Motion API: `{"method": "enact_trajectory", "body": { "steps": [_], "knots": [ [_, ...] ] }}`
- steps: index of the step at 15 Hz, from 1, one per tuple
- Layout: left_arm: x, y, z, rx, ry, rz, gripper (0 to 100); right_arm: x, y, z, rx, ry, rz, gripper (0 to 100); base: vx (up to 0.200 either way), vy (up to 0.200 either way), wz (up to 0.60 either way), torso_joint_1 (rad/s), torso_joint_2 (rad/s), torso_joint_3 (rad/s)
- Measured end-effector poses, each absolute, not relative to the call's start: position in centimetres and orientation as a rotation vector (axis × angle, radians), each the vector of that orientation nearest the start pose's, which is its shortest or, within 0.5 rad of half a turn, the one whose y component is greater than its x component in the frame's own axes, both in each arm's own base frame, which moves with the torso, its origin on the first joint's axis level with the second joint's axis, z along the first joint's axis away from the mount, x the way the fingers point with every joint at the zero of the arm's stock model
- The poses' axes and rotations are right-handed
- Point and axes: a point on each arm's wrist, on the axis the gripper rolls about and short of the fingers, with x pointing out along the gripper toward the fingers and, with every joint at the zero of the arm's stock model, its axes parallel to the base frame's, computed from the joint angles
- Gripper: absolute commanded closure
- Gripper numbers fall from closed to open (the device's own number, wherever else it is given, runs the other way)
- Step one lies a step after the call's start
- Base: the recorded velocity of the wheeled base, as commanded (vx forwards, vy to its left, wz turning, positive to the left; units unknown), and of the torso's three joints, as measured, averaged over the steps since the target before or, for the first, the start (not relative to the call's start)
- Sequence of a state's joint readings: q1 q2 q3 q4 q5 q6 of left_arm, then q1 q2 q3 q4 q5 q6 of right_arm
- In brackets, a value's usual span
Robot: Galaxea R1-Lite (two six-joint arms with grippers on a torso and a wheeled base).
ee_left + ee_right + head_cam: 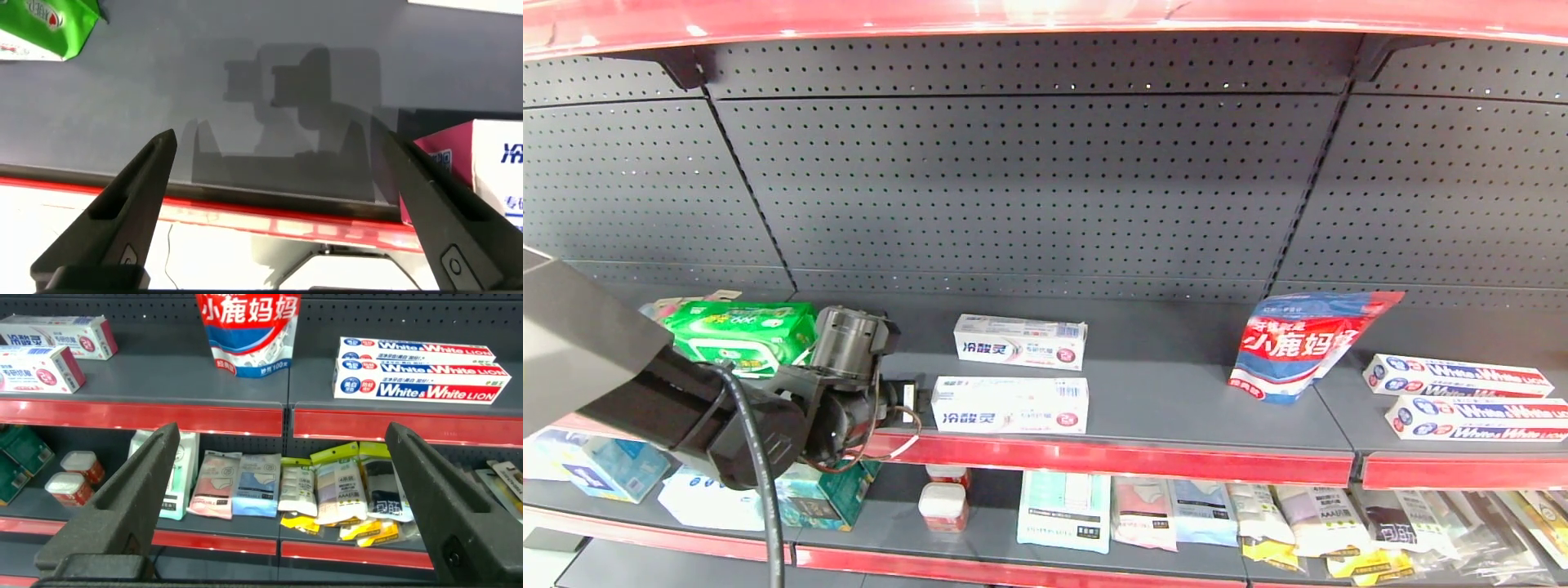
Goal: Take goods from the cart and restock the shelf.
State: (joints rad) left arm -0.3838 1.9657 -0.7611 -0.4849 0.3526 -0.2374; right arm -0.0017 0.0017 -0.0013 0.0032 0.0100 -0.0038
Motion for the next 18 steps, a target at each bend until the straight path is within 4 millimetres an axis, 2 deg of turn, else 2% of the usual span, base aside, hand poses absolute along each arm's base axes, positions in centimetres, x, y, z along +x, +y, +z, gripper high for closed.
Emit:
{"method": "enact_trajectory", "body": {
  "steps": [8,10,13,15,18],
  "knots": [
    [30.4,-11.5,7.5,0.023,0.665,0.054,0,-2.3,0.0,7.5,-0.004,0.004,0.009,0,0.0,0.0,0.0,0.0,0.0,0.0],
    [30.3,-11.0,7.7,0.02,0.661,0.068,0,-2.3,0.0,7.6,-0.004,0.004,0.009,0,0.0,0.0,0.0,0.0,0.0,0.0],
    [29.7,-9.0,8.9,0.003,0.637,0.117,0,-2.3,0.0,7.6,-0.004,0.003,0.009,0,0.0,0.0,0.0,0.0,0.0,0.0],
    [28.7,-8.0,9.5,-0.001,0.627,0.138,0,-2.3,0.0,7.6,-0.004,0.003,0.009,0,0.0,0.0,0.0,0.0,0.0,0.0],
    [25.2,-5.4,11.9,-0.016,0.573,0.182,0,-2.3,0.0,7.6,-0.004,0.003,0.009,0,0.0,0.0,0.0,0.0,0.0,0.0]
  ]
}}
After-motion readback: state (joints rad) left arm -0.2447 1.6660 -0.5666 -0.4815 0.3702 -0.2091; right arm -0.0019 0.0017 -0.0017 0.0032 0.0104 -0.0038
